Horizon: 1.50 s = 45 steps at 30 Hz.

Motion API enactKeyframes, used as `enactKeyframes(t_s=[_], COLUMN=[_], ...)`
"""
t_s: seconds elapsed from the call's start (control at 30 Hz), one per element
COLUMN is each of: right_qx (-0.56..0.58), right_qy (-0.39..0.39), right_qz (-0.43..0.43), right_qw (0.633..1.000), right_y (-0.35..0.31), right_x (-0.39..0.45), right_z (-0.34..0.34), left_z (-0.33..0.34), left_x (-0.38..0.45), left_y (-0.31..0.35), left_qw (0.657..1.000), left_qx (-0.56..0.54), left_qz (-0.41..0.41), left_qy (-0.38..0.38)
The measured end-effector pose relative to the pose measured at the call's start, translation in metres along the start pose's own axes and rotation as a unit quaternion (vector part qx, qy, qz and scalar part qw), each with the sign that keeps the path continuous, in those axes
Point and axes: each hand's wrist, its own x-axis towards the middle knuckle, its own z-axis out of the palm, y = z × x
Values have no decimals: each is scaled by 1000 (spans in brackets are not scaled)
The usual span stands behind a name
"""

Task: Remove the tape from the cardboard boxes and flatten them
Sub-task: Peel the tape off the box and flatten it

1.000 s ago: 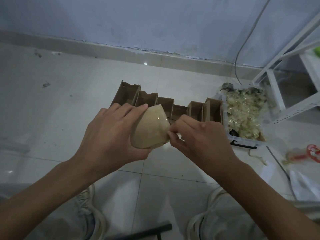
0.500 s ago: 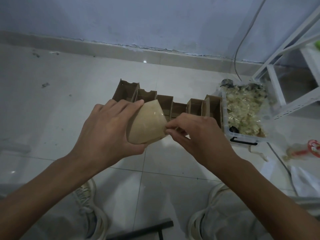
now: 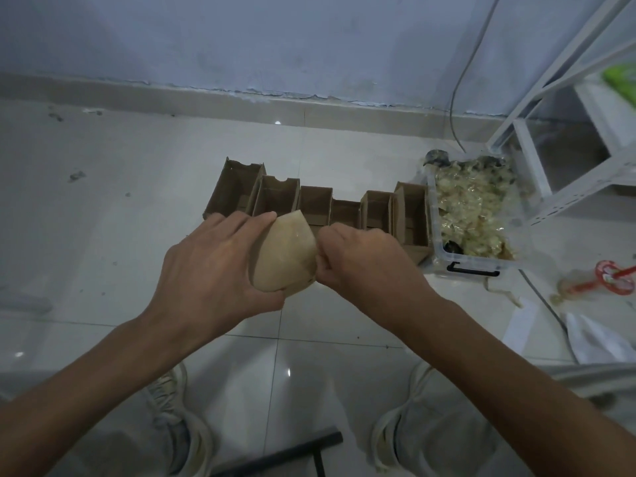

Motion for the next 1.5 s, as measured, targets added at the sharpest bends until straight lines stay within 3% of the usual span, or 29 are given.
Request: enactKeyframes(t_s=[0.1,0.2,0.6,0.77,1.07,1.17,1.27,1.5], right_qx=[136,193,243,217,239,162,46,-112], right_qy=[0,20,104,136,130,109,88,32], right_qz=[47,56,64,17,60,57,-8,-76], right_qw=[990,979,962,967,960,979,995,990], right_y=[9,10,6,5,2,3,8,10], right_x=[-2,-3,0,0,-1,-2,-1,3], right_z=[-12,-18,-30,-42,-47,-45,-43,-47], left_z=[-13,-24,-27,-34,-37,-32,-28,-21], left_x=[5,8,5,6,7,5,5,4], left_y=[-3,-2,-6,-7,-3,2,5,6], left_qw=[999,997,991,986,991,994,996,998], left_qx=[-17,-59,-129,-156,-97,-65,-53,-38], left_qz=[-21,-53,-25,1,23,22,20,7], left_qy=[-18,-26,30,67,83,86,70,46])
